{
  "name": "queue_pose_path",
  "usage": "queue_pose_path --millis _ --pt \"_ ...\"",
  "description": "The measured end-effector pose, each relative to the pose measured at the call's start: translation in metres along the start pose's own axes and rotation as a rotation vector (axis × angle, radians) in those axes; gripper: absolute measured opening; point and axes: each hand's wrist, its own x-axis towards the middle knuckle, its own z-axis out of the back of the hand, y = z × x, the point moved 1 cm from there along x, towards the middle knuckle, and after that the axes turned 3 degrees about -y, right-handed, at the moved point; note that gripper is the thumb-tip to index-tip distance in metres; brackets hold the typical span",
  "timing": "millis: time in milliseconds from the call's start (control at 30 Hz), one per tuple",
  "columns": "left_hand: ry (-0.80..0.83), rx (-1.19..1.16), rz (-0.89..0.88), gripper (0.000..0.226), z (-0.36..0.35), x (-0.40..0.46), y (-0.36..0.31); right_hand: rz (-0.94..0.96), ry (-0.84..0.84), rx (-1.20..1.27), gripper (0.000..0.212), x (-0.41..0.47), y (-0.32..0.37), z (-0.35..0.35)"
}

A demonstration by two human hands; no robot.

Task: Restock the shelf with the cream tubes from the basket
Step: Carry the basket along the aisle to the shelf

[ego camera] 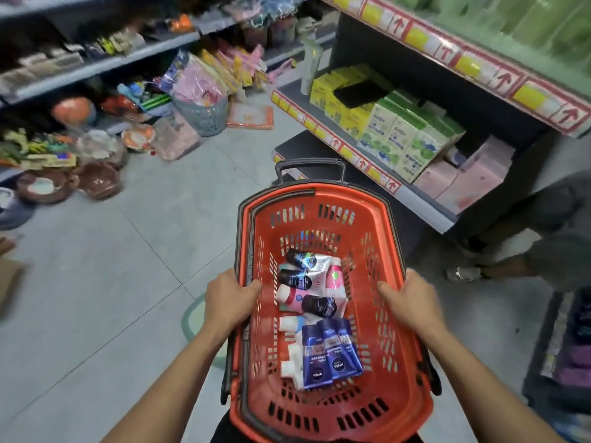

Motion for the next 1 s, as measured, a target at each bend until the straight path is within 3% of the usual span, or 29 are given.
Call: queue_pose_path --millis 400,667,833,1000 --pt "-0.202 -0.051 0.272 0.04 -0.008 0.031 -0.002 0.276 0.194 -0.098 0.042 0.114 0.068 -0.019" --pt "-0.344 -0.18 0.417 0.039 -0.04 0.045 -0.032 0.438 0.295 -0.127 0.042 0.205 0.106 -0.02" --pt "-0.378 -0.25 0.462 0.025 -0.068 0.047 -0.044 0.401 0.395 -0.138 0.039 0.241 0.109 -0.04" --pt "-0.307 -0.533 0.587 0.028 -0.101 0.069 -0.029 0.22 0.481 -0.056 0.036 0.266 0.11 -0.083"
